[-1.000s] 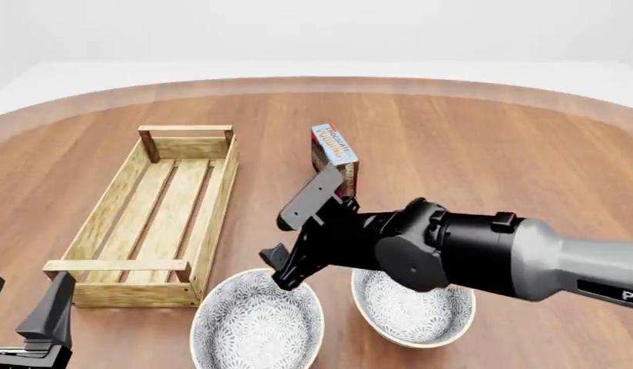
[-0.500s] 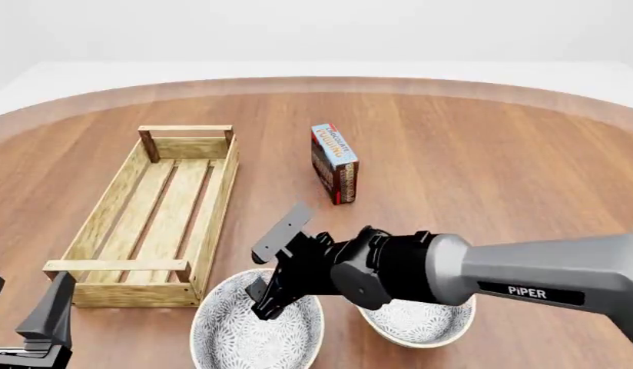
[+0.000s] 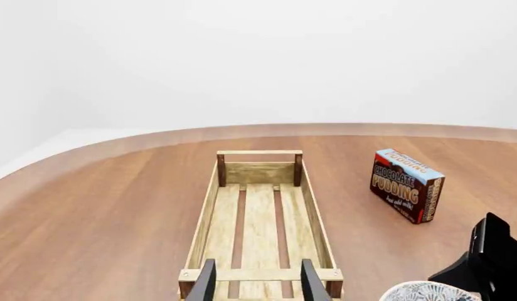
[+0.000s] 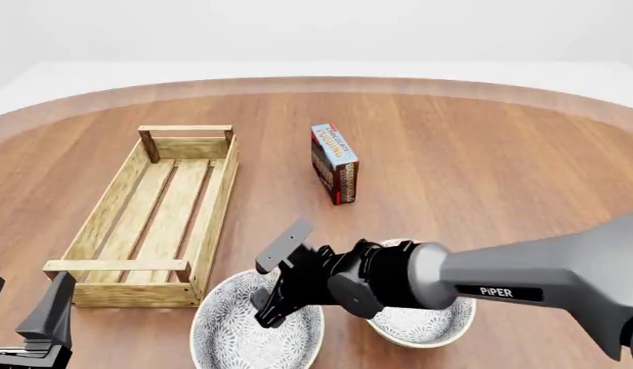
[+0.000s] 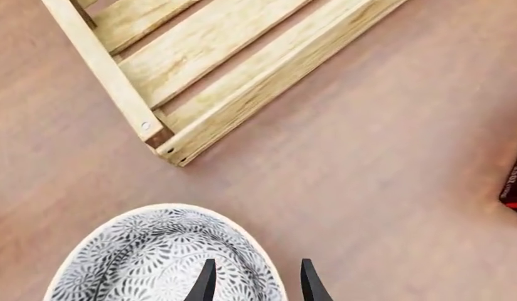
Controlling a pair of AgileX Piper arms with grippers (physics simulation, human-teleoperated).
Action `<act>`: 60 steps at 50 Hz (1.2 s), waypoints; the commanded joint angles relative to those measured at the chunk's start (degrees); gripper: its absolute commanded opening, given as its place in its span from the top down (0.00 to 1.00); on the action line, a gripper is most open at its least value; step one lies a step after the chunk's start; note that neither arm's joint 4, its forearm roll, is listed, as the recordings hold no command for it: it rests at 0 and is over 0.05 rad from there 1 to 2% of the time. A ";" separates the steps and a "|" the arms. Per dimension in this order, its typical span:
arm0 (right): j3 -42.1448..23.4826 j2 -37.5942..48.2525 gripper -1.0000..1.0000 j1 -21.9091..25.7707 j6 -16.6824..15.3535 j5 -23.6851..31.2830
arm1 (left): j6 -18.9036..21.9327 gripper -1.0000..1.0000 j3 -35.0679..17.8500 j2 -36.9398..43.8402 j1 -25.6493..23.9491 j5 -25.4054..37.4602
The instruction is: Stack the left bowl on the right bowl and place them in the tray.
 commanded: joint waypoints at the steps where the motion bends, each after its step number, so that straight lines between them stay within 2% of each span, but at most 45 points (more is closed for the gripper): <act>1: 0.52 2.16 0.00 0.70 1.27 -1.68 | 0.00 0.00 0.00 0.00 0.00 0.00; 17: 0.77 4.67 0.00 1.94 2.35 -2.82 | 0.00 0.00 0.00 0.00 0.00 0.00; 18: 0.73 4.85 1.00 2.18 2.34 -2.75 | 0.00 0.00 0.00 0.00 0.00 0.00; 41: 0.75 3.07 1.00 1.57 0.59 -1.32 | 0.00 0.00 0.00 0.00 0.00 0.00; 60: 4.31 -8.35 1.00 -0.65 -1.44 1.38 | 0.00 0.00 0.00 0.00 0.00 0.00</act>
